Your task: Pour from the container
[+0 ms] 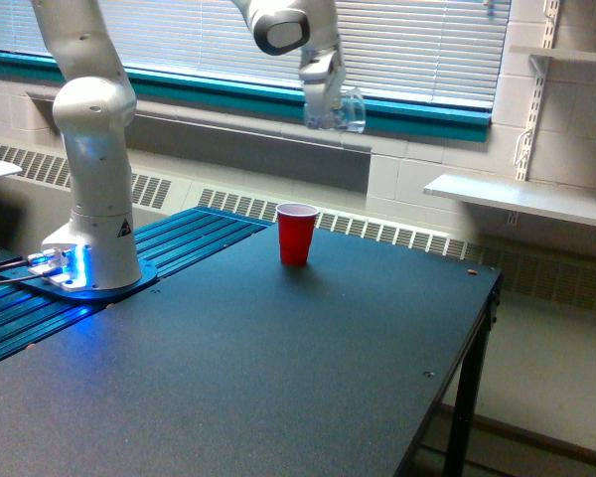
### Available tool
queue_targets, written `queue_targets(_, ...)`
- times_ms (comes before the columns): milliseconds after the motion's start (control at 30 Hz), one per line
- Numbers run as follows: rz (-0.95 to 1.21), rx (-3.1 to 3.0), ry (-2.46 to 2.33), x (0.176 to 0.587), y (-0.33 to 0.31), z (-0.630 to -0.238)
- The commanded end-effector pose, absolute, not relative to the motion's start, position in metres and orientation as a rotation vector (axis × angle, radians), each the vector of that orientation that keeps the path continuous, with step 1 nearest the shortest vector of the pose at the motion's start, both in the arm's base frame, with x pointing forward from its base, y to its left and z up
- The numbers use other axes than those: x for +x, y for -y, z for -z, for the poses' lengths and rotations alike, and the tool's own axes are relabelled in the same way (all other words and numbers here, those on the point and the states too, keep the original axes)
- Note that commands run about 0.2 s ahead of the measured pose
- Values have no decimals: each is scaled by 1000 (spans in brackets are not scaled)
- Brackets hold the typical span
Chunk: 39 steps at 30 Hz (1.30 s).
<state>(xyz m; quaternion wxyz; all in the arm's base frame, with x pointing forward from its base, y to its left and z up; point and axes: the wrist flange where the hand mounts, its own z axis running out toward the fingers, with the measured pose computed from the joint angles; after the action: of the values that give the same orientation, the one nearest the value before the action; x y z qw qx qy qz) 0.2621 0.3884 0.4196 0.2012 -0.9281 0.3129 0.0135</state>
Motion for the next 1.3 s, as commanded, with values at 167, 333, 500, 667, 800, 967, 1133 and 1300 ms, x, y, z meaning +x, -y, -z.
queue_targets(167, -165, -2530, -1095, 243, -372, -412)
queue_targets(333, -187, -2501, -1142, 240, -365, -410)
queue_targets(500, -191, -2482, -1178, 237, -359, -404)
queue_targets(667, -245, -2451, -1177, 229, -356, -399)
queue_targets(800, -289, -2440, -1198, 222, -353, -392)
queue_targets(967, -330, -2446, -1208, 210, -351, -383)
queue_targets(1133, -321, -2422, -1260, 212, -340, -378)
queue_targets(1300, -286, -2396, -1320, 218, -326, -374)
